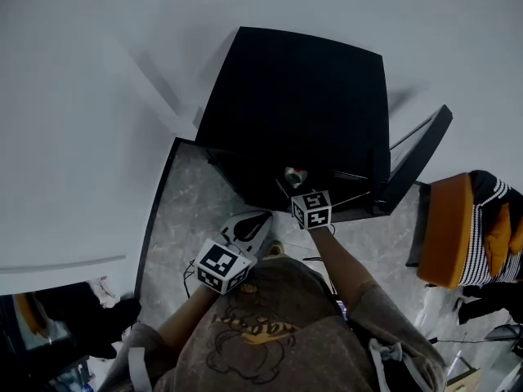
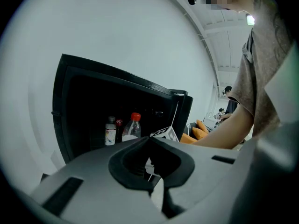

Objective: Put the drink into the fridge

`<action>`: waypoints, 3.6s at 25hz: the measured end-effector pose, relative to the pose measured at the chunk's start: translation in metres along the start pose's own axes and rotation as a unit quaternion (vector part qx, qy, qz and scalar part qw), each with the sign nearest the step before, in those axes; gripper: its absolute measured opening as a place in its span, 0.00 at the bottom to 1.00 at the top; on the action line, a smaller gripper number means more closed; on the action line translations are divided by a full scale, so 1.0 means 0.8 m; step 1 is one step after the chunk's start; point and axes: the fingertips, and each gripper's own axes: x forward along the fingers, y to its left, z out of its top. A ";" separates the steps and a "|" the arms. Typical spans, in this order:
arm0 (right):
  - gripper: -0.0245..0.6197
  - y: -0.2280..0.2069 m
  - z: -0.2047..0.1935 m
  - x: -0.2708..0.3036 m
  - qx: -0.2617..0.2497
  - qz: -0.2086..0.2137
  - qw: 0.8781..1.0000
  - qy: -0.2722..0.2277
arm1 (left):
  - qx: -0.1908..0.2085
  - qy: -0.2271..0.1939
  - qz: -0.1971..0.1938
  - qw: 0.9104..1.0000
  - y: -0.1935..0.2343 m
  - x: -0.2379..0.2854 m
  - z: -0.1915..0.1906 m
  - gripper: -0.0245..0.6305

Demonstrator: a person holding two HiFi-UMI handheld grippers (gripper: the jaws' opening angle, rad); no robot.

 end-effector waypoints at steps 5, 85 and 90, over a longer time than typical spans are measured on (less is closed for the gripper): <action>0.56 -0.013 -0.001 0.019 0.001 -0.004 1.000 -0.004 | 0.001 0.003 0.002 1.000 0.003 0.004 -0.002 0.05; 0.57 -0.034 -0.022 0.017 0.017 -0.010 1.000 0.024 | -0.033 0.012 0.013 0.999 -0.003 -0.004 -0.030 0.05; 0.57 -0.010 -0.003 -0.011 0.025 0.012 1.000 0.010 | -0.036 0.010 0.009 0.999 0.000 -0.009 -0.030 0.04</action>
